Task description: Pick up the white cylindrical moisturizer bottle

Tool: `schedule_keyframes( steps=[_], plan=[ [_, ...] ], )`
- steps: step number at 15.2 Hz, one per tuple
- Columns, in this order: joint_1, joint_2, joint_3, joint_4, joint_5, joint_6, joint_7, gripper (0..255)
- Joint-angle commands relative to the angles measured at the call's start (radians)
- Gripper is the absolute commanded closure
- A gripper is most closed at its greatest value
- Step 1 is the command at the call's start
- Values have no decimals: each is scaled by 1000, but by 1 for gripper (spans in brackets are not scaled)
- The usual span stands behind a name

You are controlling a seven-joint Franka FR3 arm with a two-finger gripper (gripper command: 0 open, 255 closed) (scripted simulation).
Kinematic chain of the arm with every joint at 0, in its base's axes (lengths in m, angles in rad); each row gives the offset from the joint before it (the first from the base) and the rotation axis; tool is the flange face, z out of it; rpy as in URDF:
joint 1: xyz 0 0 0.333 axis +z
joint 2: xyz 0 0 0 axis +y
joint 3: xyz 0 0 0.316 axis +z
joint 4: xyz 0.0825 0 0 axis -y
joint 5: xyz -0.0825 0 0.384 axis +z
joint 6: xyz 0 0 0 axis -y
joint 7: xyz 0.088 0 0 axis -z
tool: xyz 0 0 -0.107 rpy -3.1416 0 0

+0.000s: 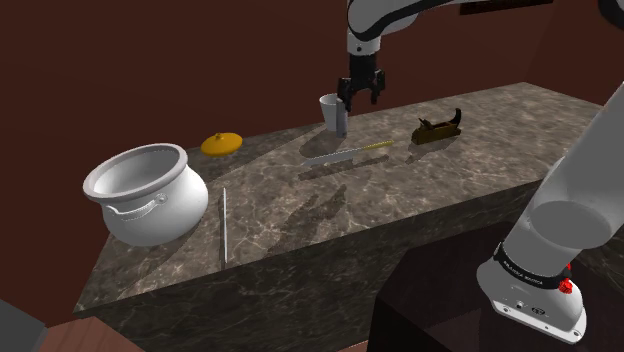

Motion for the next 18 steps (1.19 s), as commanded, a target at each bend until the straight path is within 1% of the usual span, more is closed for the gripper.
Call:
schedule_keyframes(
  steps=[1,8,15,17,18],
  plan=[
    [-6,73,-6,76,3,11,12,0],
    [-31,321,-28,372,22,8,43,0],
    [-30,332,-27,293,23,98,43,0],
    [-30,333,-27,287,23,105,43,0],
    [-30,333,-27,286,23,106,43,255]
  ],
)
